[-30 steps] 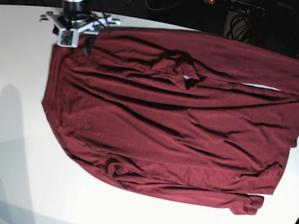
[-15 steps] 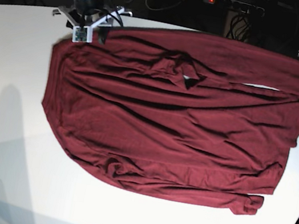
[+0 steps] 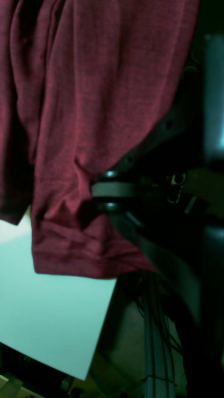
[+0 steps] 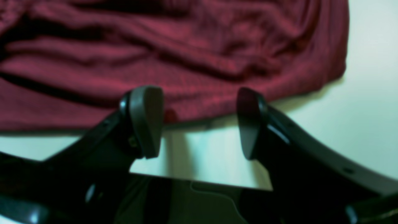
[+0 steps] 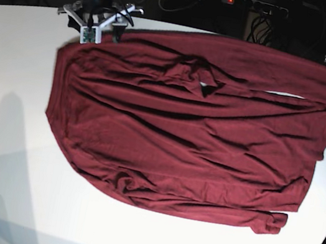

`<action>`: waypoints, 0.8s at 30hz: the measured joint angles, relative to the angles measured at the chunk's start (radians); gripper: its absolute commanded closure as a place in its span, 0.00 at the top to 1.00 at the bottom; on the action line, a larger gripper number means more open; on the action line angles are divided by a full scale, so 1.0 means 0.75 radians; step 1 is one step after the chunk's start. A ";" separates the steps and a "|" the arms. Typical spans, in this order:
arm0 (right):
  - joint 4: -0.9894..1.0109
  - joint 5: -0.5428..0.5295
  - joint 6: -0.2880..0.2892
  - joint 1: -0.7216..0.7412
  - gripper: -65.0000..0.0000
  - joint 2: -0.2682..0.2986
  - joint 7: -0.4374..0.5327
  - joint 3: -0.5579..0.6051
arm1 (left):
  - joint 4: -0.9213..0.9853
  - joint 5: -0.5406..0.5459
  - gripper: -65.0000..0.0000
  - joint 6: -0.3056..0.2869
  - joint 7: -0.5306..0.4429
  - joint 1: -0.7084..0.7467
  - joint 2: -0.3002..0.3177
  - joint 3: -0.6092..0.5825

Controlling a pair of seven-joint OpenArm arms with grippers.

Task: Layout the t-shirt on the table in an organized manner, then fold the t-shirt properly
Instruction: 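Lift the collar edge with both grippers and pull it taut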

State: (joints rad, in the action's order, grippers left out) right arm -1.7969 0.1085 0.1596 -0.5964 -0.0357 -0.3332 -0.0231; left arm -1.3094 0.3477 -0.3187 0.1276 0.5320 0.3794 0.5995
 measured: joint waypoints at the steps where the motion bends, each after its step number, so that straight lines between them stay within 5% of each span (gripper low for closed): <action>1: 0.013 -0.001 0.000 0.000 0.57 0.000 -0.003 0.000 | 0.000 0.000 0.00 0.000 0.000 0.000 0.000 0.000; 9: 0.024 -0.002 0.000 0.004 0.33 -0.001 0.010 0.001 | 0.000 0.000 0.00 0.000 0.000 0.001 0.000 0.001; 16: 0.024 -0.006 0.000 0.004 0.20 0.035 0.010 0.007 | 0.000 0.000 0.00 -0.001 0.001 0.001 0.000 0.001; 18: 0.024 -0.002 0.042 0.004 0.15 0.050 0.013 0.002 | 0.000 0.001 0.00 -0.001 0.000 0.001 0.000 0.001; 21: 0.023 0.001 0.234 0.004 0.08 0.054 0.016 -0.011 | -0.020 0.001 0.00 -0.001 0.006 0.004 -0.001 0.001; 24: 0.022 -0.001 0.281 0.003 0.00 0.049 0.014 -0.010 | -0.068 0.006 0.00 0.000 0.004 0.007 -0.001 0.001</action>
State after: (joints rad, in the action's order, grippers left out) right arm -1.7802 0.1081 0.3706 -0.5941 0.0010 -0.3225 -0.0307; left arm -1.3605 0.3523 -0.3187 0.1307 0.5369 0.3790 0.5999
